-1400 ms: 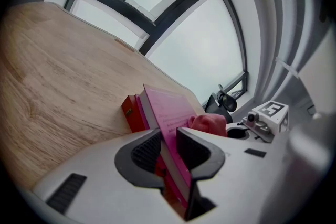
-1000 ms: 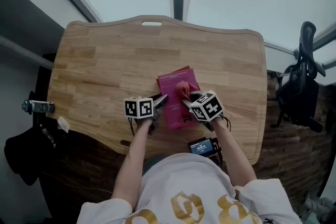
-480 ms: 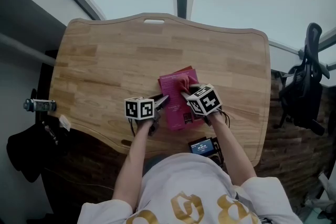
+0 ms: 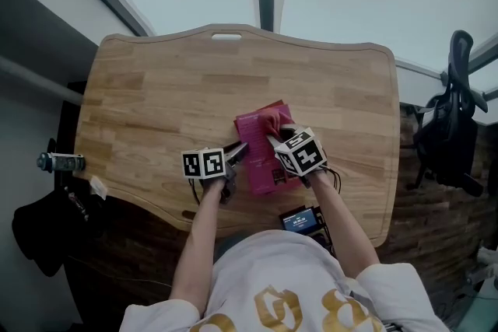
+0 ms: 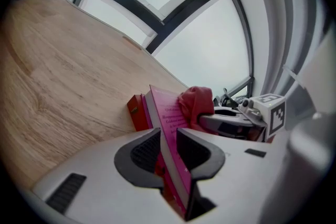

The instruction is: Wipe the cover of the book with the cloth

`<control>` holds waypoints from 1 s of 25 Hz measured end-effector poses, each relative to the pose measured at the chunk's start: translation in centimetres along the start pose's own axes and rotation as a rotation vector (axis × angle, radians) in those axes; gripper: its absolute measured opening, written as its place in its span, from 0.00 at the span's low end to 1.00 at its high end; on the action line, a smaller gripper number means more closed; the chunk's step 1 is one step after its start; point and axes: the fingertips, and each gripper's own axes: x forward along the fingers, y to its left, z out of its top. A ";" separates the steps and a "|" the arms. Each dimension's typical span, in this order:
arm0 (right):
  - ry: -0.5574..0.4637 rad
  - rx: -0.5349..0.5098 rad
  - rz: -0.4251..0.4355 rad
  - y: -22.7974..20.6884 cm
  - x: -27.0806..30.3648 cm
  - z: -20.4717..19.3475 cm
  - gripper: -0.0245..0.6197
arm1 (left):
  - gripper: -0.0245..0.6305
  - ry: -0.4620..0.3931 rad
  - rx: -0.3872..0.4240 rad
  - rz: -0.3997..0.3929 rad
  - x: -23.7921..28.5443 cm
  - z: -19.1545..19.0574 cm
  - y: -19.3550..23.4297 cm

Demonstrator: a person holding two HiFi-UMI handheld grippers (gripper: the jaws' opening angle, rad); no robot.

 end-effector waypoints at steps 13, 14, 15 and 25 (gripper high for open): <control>-0.237 0.040 -0.300 3.0 -7.1 1.8 0.15 | 0.06 -0.193 0.467 0.183 -7.3 3.4 -3.2; -0.255 0.033 -0.317 3.8 -7.6 1.9 0.15 | 0.06 -0.213 0.500 0.188 -8.0 3.4 -3.8; -0.272 0.023 -0.334 4.5 -8.0 2.1 0.15 | 0.06 -0.236 0.528 0.193 -8.8 3.5 -4.3; -0.377 -0.004 -0.473 10.5 -13.2 1.3 0.15 | 0.06 -0.433 0.643 0.170 -15.6 3.2 -8.5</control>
